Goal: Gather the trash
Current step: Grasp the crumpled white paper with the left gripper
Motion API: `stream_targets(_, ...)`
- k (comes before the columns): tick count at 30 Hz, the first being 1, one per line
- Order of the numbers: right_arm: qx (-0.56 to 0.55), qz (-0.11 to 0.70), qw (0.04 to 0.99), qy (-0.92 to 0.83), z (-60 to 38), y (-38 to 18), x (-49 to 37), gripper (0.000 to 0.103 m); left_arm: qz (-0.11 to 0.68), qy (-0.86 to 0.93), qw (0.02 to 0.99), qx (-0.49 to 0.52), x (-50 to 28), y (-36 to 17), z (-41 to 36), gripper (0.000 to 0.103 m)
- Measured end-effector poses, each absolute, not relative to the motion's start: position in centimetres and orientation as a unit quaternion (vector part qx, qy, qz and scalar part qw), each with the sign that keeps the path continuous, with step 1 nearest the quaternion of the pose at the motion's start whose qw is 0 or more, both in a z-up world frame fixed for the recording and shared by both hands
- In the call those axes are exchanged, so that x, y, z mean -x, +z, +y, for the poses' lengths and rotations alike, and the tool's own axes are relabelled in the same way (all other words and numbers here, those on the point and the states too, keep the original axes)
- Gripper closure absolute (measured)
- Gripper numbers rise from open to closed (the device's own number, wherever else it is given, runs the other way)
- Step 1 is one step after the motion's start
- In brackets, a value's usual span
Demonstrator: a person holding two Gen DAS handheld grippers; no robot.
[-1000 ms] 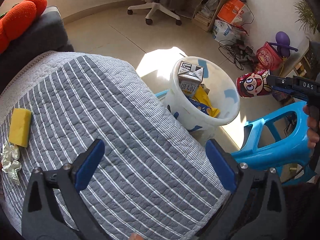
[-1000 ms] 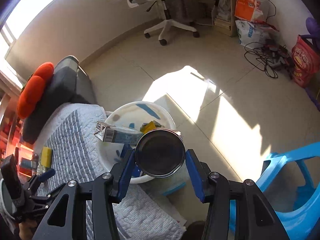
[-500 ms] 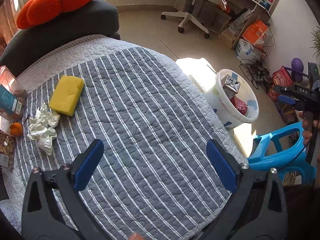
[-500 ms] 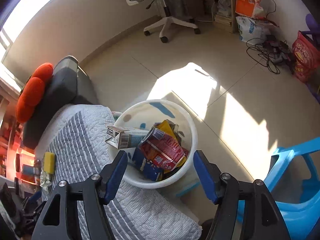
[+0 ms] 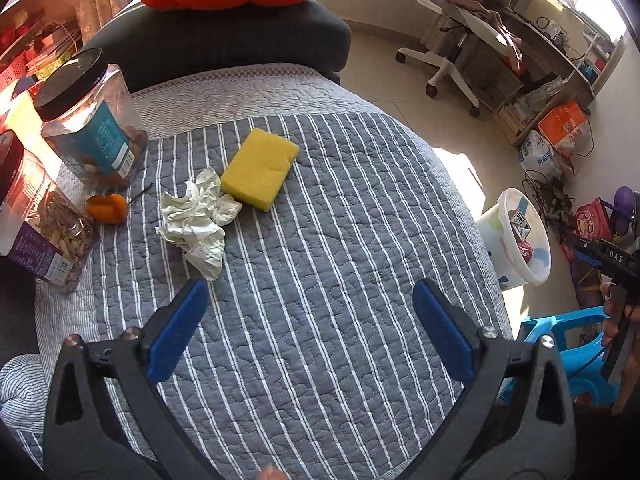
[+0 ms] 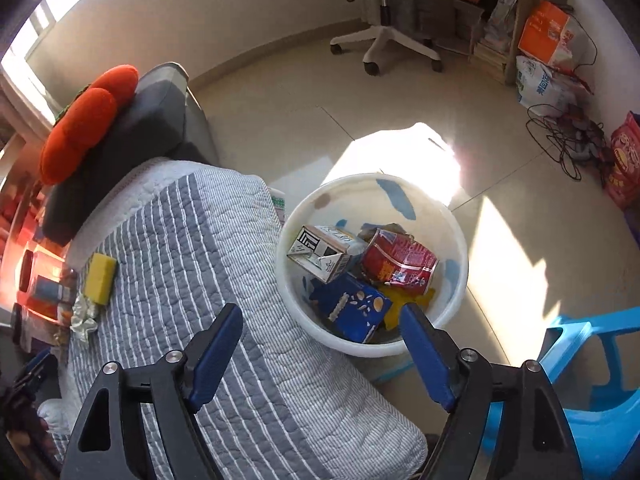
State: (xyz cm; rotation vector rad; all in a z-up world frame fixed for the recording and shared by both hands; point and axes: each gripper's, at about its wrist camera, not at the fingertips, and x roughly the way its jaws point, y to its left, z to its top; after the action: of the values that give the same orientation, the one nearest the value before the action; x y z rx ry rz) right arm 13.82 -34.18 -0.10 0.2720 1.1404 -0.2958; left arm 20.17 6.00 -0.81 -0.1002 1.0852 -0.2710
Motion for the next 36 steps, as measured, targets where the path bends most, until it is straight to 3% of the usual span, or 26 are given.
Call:
stream_targets(20, -0.094, 0.585, 0.801, -0.088, -24.6, -4.9, -20.0, 0.017, 0.529, -0.001, 0.838, 0.13, -27.0, -6.6, 14.2, 0.002)
stream_targets(22, -0.098, 0.588, 0.798, -0.087, -24.4, -5.3, -20.4, 0.017, 0.54, -0.009, 0.831, 0.133, -27.7, -7.3, 13.5, 0.014)
stream_targets(29, -0.118, 0.596, 0.79, -0.089, -24.0, -6.6, -22.0, 0.016, 0.561, -0.021, 0.818, 0.128, -29.0, -9.3, 11.9, 0.036)
stream_targets(31, -0.124, 0.598, 0.787, -0.088, -23.8, -6.9, -22.3, 0.016, 0.567, -0.022, 0.814, 0.126, -29.1, -9.7, 12.0, 0.052)
stream_targets(36, -0.113, 0.6, 0.788, -0.08, -22.5, -7.1, -22.7, 0.016, 0.564, -0.03, 0.815, 0.128, -28.4, -8.7, 13.2, 0.059)
